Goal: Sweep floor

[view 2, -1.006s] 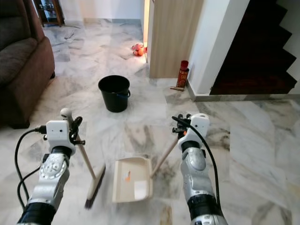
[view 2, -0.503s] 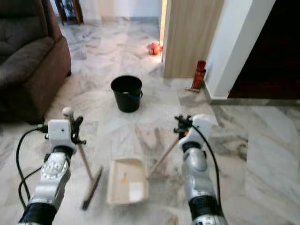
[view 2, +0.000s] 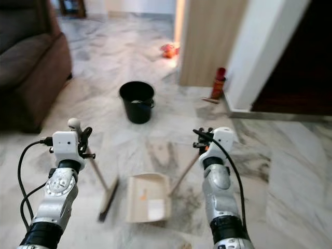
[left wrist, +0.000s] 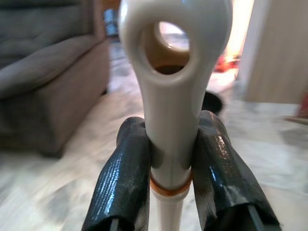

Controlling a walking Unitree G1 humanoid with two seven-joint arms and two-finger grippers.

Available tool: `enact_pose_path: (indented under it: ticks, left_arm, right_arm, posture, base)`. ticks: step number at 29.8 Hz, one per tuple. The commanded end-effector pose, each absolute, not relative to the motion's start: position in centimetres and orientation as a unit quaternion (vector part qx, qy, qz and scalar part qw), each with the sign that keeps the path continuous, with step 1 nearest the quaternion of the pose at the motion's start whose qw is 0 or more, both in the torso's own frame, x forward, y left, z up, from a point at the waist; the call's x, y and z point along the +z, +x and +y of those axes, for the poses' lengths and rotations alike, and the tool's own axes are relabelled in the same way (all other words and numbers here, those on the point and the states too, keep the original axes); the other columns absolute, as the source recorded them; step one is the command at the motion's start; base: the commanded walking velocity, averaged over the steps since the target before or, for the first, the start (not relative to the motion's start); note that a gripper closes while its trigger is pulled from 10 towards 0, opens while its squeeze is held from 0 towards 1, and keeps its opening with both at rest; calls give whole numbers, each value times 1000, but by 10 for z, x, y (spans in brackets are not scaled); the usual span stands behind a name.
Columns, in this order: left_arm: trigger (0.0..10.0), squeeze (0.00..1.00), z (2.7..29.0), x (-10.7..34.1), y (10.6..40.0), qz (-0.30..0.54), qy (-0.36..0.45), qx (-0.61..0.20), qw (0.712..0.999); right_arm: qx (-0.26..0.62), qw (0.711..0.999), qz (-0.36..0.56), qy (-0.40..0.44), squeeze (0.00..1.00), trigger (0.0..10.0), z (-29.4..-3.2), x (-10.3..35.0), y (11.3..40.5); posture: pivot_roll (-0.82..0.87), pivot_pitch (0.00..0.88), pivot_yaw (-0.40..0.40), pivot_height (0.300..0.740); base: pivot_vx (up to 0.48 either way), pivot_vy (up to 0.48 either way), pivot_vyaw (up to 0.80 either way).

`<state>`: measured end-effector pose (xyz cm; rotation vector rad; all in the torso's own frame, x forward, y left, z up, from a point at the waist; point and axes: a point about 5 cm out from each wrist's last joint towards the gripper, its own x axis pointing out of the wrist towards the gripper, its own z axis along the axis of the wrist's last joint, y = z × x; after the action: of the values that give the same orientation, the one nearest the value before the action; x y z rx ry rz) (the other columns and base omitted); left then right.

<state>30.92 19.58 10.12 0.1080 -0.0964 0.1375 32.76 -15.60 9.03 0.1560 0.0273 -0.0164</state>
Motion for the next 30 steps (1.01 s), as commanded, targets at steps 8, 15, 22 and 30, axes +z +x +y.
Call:
enact_pose_path:
  ticks: [8, 15, 22, 30]
  left_arm:
    - [10000, 0, 193, 111, 313, -68, 65, 66, 993]
    - [10000, 0, 192, 110, 314, -67, 65, 64, 994]
    - [10000, 0, 192, 110, 314, -67, 65, 63, 994]
    - [10000, 0, 192, 109, 314, -65, 67, 63, 994]
  right_arm:
    - [-11, 994, -18, 110, 0, 10000, -158, 103, 330]
    - [-11, 994, -16, 107, 0, 10000, -158, 102, 330]
    - [-3, 995, -17, 96, 0, 10000, -155, 103, 331]
    - [4, 995, -22, 102, 0, 10000, -152, 104, 331]
  posture:
    - [28, 28, -41, 740]
    - [26, 21, -39, 740]
    - [25, 14, -38, 740]
    - [29, 0, -36, 740]
  base:
    - [273, 0, 0]
    - [274, 0, 0]
    - [278, 0, 0]
    - [281, 0, 600]
